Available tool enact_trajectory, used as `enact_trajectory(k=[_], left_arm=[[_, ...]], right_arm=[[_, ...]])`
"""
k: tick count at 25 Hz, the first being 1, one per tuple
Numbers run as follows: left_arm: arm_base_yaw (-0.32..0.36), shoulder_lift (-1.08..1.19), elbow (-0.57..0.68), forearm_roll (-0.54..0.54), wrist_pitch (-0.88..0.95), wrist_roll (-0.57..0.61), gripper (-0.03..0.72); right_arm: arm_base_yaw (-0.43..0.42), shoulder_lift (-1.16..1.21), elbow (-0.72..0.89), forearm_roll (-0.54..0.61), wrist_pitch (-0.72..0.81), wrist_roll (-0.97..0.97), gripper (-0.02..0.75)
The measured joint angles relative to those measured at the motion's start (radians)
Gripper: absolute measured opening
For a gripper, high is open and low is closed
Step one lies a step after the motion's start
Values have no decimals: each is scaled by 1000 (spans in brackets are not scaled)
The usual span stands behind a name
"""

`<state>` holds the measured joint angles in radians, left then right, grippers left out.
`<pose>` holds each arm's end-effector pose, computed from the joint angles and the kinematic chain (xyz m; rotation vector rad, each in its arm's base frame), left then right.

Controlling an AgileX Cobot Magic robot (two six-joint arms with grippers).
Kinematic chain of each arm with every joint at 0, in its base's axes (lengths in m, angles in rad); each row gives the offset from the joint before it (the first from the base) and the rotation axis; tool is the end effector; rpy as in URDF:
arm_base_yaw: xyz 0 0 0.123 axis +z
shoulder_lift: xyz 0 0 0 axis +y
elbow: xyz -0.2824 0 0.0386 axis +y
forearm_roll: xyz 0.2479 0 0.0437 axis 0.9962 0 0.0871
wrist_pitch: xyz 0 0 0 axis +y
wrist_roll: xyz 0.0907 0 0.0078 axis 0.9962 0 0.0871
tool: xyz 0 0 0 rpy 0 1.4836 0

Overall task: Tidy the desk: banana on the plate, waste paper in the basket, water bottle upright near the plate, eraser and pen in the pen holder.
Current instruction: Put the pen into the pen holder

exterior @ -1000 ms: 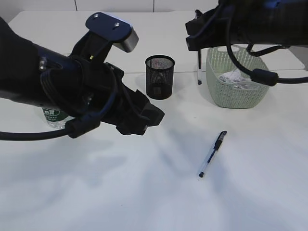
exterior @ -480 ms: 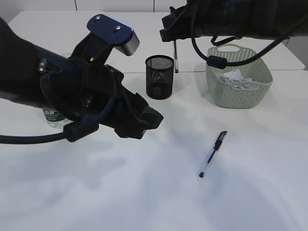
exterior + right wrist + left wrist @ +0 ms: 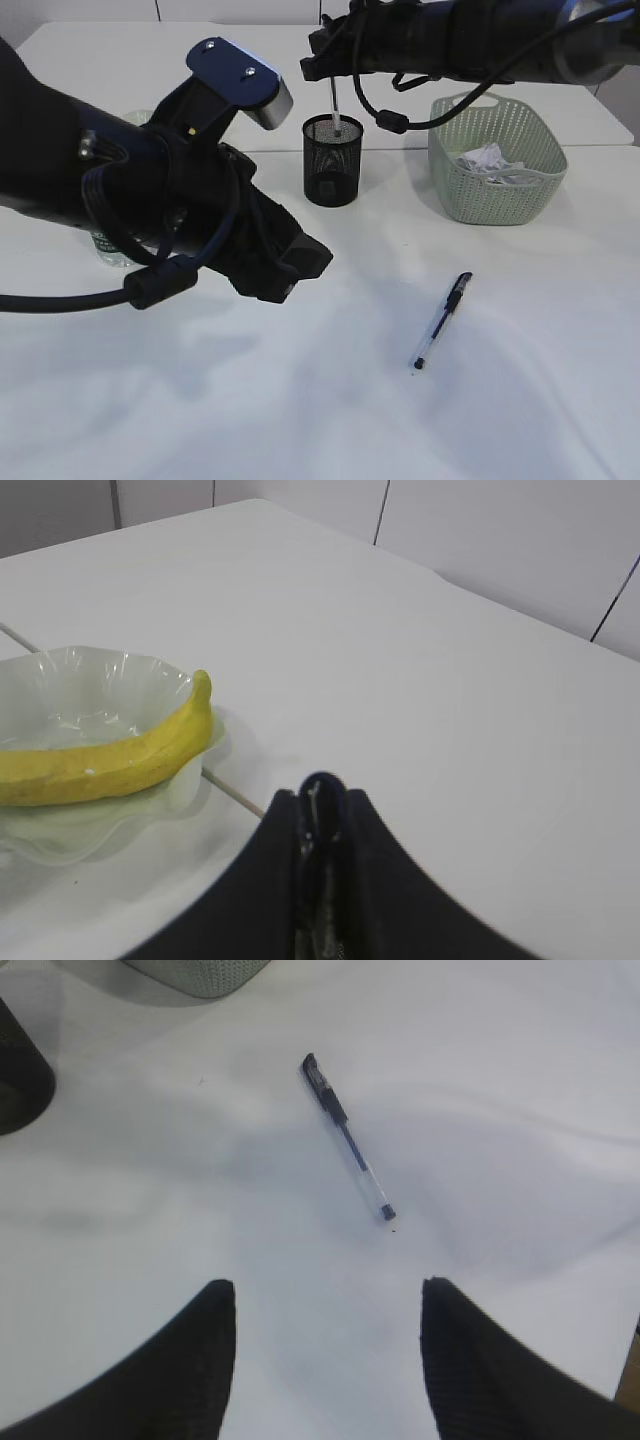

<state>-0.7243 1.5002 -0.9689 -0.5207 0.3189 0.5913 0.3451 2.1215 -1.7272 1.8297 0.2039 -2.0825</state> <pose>0.2316 -0.2239 0.2599 1.0029 2.1092 -0.5012 0.4764 0.1903 0.2662 -0.6651 1.7017 0.2485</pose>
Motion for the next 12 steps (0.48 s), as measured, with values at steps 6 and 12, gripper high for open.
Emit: enact_trajectory(k=[6,12], left_arm=[[0,0,0,2,0,0,425],[0,0,0,5,0,0,425]], right_arm=[[-4,69,-77,0,-16,0,54],[-8,114,-81,0,-16,0,54]])
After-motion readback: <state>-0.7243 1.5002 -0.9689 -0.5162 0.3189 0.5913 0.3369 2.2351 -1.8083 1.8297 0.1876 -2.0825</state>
